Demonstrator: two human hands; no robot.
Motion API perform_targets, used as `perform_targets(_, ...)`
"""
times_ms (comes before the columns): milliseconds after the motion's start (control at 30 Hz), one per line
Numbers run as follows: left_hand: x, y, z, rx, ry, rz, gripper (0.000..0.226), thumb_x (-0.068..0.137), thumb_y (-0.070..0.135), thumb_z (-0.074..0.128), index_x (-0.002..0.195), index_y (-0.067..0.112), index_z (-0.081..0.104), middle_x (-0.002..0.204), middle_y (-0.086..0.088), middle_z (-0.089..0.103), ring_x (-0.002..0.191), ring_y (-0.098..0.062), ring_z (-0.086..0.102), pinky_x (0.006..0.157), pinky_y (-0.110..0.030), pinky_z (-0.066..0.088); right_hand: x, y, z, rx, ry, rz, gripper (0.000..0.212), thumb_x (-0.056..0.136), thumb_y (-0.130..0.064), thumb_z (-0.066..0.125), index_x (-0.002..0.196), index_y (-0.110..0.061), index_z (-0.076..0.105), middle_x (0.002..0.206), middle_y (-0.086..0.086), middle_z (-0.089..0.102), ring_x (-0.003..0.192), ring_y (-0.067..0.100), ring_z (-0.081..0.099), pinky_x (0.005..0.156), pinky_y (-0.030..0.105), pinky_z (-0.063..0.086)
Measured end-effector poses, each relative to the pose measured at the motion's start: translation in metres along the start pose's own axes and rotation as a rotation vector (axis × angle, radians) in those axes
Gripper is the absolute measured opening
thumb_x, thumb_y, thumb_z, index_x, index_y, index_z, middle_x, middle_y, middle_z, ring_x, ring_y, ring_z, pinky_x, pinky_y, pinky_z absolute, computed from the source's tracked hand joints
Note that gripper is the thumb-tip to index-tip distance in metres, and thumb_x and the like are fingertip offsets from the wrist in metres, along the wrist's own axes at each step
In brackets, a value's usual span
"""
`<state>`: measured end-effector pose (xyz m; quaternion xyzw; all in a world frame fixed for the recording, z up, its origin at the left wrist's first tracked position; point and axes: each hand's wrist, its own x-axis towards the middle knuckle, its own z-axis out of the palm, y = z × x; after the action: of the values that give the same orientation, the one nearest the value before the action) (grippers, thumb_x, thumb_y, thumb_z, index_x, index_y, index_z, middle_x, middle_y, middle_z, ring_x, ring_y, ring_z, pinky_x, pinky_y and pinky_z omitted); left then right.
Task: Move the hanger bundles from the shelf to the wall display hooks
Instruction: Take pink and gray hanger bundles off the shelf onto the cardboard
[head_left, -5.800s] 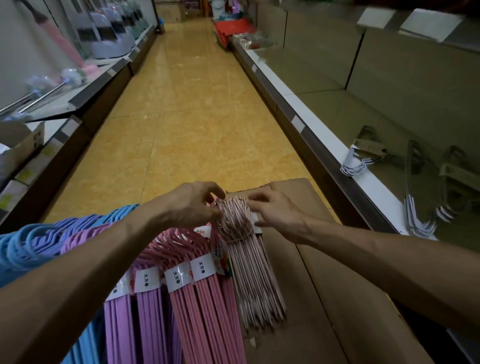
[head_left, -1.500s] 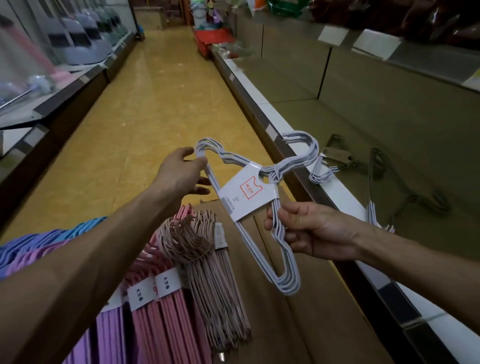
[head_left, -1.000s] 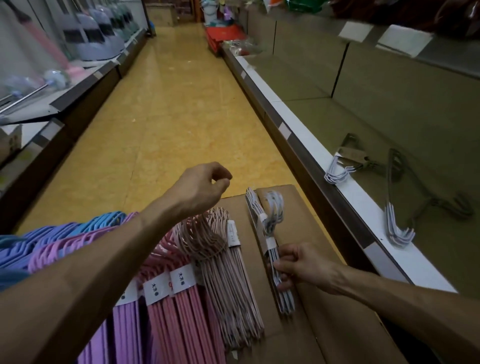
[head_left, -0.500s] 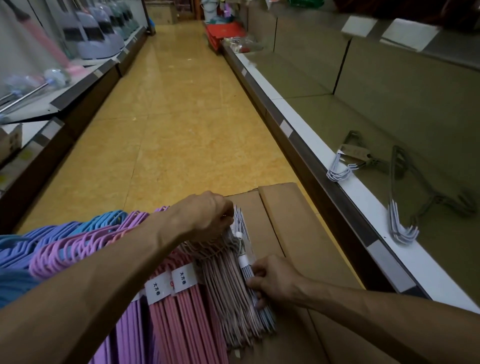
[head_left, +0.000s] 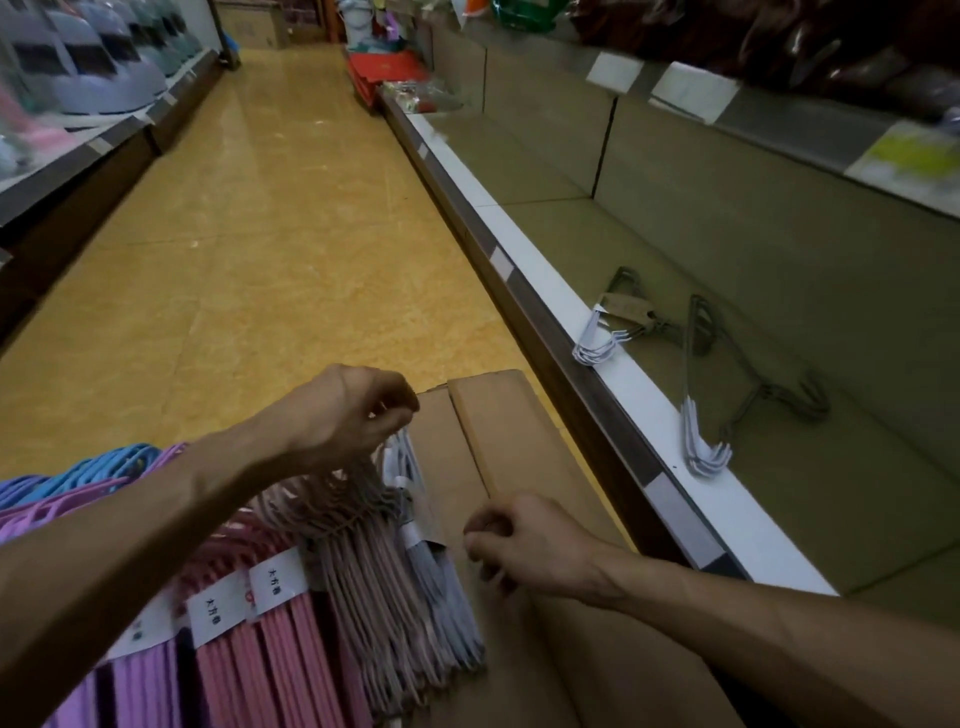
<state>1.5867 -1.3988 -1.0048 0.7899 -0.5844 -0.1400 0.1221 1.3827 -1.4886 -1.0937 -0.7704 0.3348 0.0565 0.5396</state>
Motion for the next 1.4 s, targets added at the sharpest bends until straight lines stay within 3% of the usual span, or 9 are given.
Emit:
perform_targets(100, 0.011, 0.015, 0.003, -0.161, 0.1, -0.01, 0.022, 0.1, 0.026, 0.053, 0.116, 0.022, 0.067, 0.107, 0.007, 0.068, 0.096, -0.005, 0.061, 0.075, -0.011, 0.045, -0.017, 0.007, -0.033, 0.047, 0.045, -0.043, 0.018, 0.1, -0.022, 0.055, 0.114, -0.013, 0.063, 0.1, 0.008, 0.068, 0.085, 0.017, 0.069, 0.065, 0.022, 0.057)
perform_targets(200, 0.025, 0.035, 0.008, -0.275, 0.13, -0.012, 0.021, 0.1, 0.027, 0.052, 0.113, 0.025, 0.068, 0.1, 0.012, 0.068, 0.094, 0.0, 0.06, 0.072, -0.009, 0.042, -0.029, 0.014, -0.066, 0.093, 0.154, -0.041, 0.015, 0.1, -0.019, 0.055, 0.109, -0.011, 0.065, 0.091, 0.008, 0.07, 0.075, 0.014, 0.069, 0.064, 0.026, 0.059)
perform_targets(433, 0.053, 0.082, 0.026, -0.519, 0.154, -0.022, 0.019, 0.1, 0.024, 0.051, 0.107, 0.027, 0.069, 0.096, 0.01, 0.071, 0.092, -0.005, 0.067, 0.088, -0.034, 0.055, -0.043, 0.042, -0.15, 0.348, 0.552, 0.073, 0.019, 0.099, -0.02, 0.059, 0.096, -0.004, 0.066, 0.073, 0.008, 0.065, 0.059, 0.016, 0.058, 0.049, 0.029, 0.045)
perform_targets(667, 0.077, 0.133, 0.048, -0.635, 0.119, 0.007, 0.02, 0.101, 0.022, 0.05, 0.112, 0.027, 0.066, 0.099, 0.006, 0.07, 0.09, -0.008, 0.068, 0.083, -0.032, 0.058, -0.029, 0.093, -0.217, 0.545, 0.89, 0.258, 0.028, 0.094, -0.026, 0.065, 0.072, -0.01, 0.057, 0.063, 0.008, 0.055, 0.05, 0.02, 0.049, 0.042, 0.021, 0.034)
perform_targets(900, 0.1, 0.167, 0.063, -0.693, 0.085, 0.016, 0.02, 0.102, 0.02, 0.049, 0.114, 0.026, 0.064, 0.098, 0.005, 0.071, 0.09, -0.008, 0.069, 0.07, -0.019, 0.054, 0.002, 0.11, -0.231, 0.699, 0.823, 0.328, 0.038, 0.092, -0.029, 0.068, 0.064, -0.012, 0.049, 0.053, 0.007, 0.053, 0.036, 0.017, 0.045, 0.033, 0.016, 0.027)
perform_targets(1067, 0.109, 0.181, 0.066, -0.716, 0.093, 0.016, 0.02, 0.102, 0.018, 0.049, 0.113, 0.025, 0.064, 0.096, 0.005, 0.07, 0.087, -0.008, 0.069, 0.067, -0.016, 0.054, 0.008, 0.113, -0.237, 0.74, 0.782, 0.374, 0.033, 0.093, -0.018, 0.066, 0.065, -0.009, 0.051, 0.055, 0.008, 0.053, 0.04, 0.017, 0.044, 0.032, 0.017, 0.029)
perform_targets(1200, 0.108, 0.177, 0.068, -0.717, 0.072, 0.008, 0.02, 0.102, 0.018, 0.049, 0.112, 0.025, 0.064, 0.096, 0.004, 0.07, 0.085, -0.008, 0.07, 0.069, -0.019, 0.055, 0.007, 0.122, -0.24, 0.685, 0.877, 0.301, 0.018, 0.092, -0.014, 0.062, 0.076, -0.008, 0.058, 0.065, 0.008, 0.057, 0.053, 0.02, 0.051, 0.048, 0.025, 0.042)
perform_targets(1400, 0.103, 0.157, 0.063, -0.736, 0.073, -0.064, 0.02, 0.102, 0.017, 0.048, 0.112, 0.021, 0.065, 0.1, 0.0, 0.068, 0.085, -0.013, 0.07, 0.067, -0.02, 0.056, -0.005, 0.118, -0.237, 0.555, 0.911, 0.111, 0.014, 0.091, -0.009, 0.062, 0.084, 0.002, 0.067, 0.071, 0.017, 0.056, 0.051, 0.02, 0.046, 0.044, 0.023, 0.035)
